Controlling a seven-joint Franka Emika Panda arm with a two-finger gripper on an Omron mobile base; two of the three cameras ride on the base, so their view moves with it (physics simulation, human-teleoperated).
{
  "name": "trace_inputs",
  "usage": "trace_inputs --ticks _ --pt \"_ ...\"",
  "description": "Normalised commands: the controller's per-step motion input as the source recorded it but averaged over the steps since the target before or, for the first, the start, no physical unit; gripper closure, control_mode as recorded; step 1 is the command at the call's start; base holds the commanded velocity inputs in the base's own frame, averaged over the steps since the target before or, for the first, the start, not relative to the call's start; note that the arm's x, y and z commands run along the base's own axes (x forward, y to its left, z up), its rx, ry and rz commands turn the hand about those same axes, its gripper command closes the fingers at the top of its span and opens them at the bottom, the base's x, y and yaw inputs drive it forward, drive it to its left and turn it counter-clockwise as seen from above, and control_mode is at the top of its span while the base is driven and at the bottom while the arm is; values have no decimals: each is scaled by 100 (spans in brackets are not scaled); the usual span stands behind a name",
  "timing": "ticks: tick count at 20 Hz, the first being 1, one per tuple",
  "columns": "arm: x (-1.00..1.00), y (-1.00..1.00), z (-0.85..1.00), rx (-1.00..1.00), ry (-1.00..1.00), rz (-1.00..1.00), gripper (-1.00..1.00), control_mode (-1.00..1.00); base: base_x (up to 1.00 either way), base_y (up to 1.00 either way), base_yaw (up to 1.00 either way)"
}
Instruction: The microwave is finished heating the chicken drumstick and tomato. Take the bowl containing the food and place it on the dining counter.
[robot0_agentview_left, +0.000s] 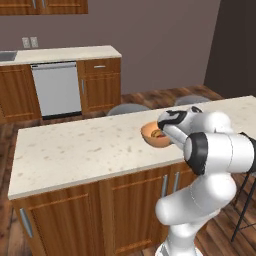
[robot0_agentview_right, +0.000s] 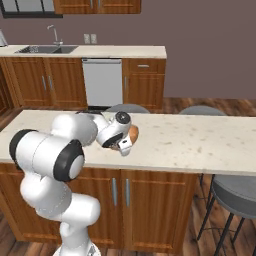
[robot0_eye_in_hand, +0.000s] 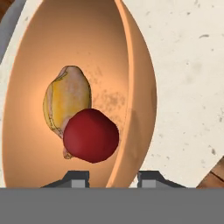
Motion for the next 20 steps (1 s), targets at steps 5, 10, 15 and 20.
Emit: trace_inputs --ticks 5,10,15,20 --pt "66 0 -16 0 0 -15 100 -100 0 0 0" --pt "60 0 -15 0 0 -8 100 -100 0 0 0" --pt "27 2 -6 0 -3 -1 -100 -100 0 0 0" --pt "-39 -1 44 2 -7 -4 -100 -100 0 0 0"
